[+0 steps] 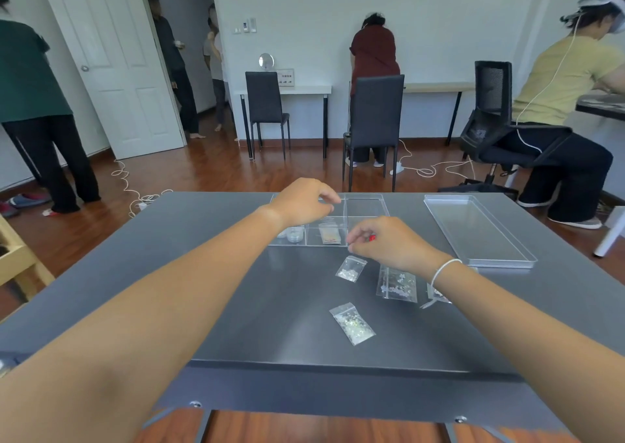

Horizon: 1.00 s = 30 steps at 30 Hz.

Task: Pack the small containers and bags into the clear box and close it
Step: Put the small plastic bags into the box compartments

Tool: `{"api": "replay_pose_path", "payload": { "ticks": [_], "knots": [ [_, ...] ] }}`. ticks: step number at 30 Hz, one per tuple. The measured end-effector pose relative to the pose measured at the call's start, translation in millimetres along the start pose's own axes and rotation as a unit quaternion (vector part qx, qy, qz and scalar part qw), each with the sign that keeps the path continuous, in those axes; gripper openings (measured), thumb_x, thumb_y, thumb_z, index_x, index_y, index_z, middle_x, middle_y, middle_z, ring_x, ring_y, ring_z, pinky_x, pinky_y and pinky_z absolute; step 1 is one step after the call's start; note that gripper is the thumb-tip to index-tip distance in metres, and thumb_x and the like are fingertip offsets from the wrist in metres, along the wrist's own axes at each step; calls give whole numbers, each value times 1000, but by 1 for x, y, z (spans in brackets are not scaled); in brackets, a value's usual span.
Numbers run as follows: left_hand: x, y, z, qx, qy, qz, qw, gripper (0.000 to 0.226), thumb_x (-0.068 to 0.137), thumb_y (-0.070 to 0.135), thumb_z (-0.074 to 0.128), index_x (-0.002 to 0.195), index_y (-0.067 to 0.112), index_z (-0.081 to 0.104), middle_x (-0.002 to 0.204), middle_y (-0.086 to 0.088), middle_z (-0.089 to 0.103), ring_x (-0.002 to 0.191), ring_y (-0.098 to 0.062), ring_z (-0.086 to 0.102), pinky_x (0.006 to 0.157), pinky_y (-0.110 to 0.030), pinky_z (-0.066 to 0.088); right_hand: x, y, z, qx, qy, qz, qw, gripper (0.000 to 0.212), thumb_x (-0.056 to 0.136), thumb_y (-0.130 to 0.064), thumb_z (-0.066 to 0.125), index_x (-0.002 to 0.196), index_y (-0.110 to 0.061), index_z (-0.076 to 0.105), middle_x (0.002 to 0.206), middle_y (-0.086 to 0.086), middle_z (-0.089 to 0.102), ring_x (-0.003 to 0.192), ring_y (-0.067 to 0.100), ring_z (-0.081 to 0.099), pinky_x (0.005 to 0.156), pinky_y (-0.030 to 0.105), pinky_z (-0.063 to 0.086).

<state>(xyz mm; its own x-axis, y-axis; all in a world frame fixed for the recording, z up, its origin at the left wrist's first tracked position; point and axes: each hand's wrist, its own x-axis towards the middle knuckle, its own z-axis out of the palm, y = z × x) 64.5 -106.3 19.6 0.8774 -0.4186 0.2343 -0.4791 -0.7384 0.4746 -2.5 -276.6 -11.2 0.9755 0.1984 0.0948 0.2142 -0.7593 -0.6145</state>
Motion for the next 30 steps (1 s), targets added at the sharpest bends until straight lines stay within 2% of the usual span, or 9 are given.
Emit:
{"api": "replay_pose_path", "payload": {
  "ticks": [2,6,10,13,18,21,24,27,30],
  "knots": [
    [-12,3,-4,-21,21,24,999,17,84,16,59,95,20,71,94,9,64,70,11,54,68,-4,37,-2,-1,3,-15,-18,22,999,15,79,-28,68,92,-23,68,80,-12,61,82,14,59,79,28,48],
    [-41,12,-10,-63,0,41,997,9,80,18,63,75,23,69,73,18,60,58,19,51,54,3,35,-5,-3,6,-40,-38,46,997,32,76,-35,71,105,-21,66,95,-5,60,88,15,57,78,25,44],
    [-70,18,-6,-70,-88,16,994,6,76,28,68,71,28,71,69,17,63,53,14,51,50,2,35,-7,-5,9,-80,-41,49,995,37,78,-33,69,112,-19,64,97,-6,56,89,15,54,81,27,45],
    [-88,17,6,-65,-164,-1,984,9,72,37,71,77,29,72,59,26,62,52,13,52,49,1,34,-8,-5,11,-85,-40,46,995,39,78,-31,69,114,-18,64,95,-6,54,88,14,52,77,25,42],
    [-101,17,22,-26,-202,18,979,32,68,46,73,97,34,69,79,21,56,61,18,50,54,1,34,-8,-6,13,-81,-46,44,995,32,79,-27,68,110,-17,66,94,-5,56,85,14,55,74,25,43],
    [-104,18,24,-19,-213,37,976,39,68,44,75,104,33,67,82,19,51,64,19,48,58,1,34,-7,-7,13,-75,-52,48,995,29,79,-25,68,106,-17,66,92,-5,58,83,16,56,74,30,49],
    [-105,21,24,-27,-225,46,973,36,70,38,75,105,32,67,81,18,51,63,18,47,59,1,34,-7,-7,13,-60,-57,57,995,23,78,-25,69,100,-18,66,83,-7,57,78,19,58,74,37,55],
    [-105,23,23,-41,-233,50,970,26,72,30,75,98,27,69,81,16,51,60,17,47,57,1,33,-7,-8,14,-51,-55,57,996,13,78,-24,69,90,-21,64,83,-5,58,75,19,57,68,35,53],
    [-106,24,24,-65,-240,47,967,17,73,22,74,89,21,69,79,16,56,56,16,49,53,1,33,-8,-8,15,-52,-55,40,996,15,77,-21,71,86,-22,59,89,-3,57,80,18,55,71,32,47]
  ]
}}
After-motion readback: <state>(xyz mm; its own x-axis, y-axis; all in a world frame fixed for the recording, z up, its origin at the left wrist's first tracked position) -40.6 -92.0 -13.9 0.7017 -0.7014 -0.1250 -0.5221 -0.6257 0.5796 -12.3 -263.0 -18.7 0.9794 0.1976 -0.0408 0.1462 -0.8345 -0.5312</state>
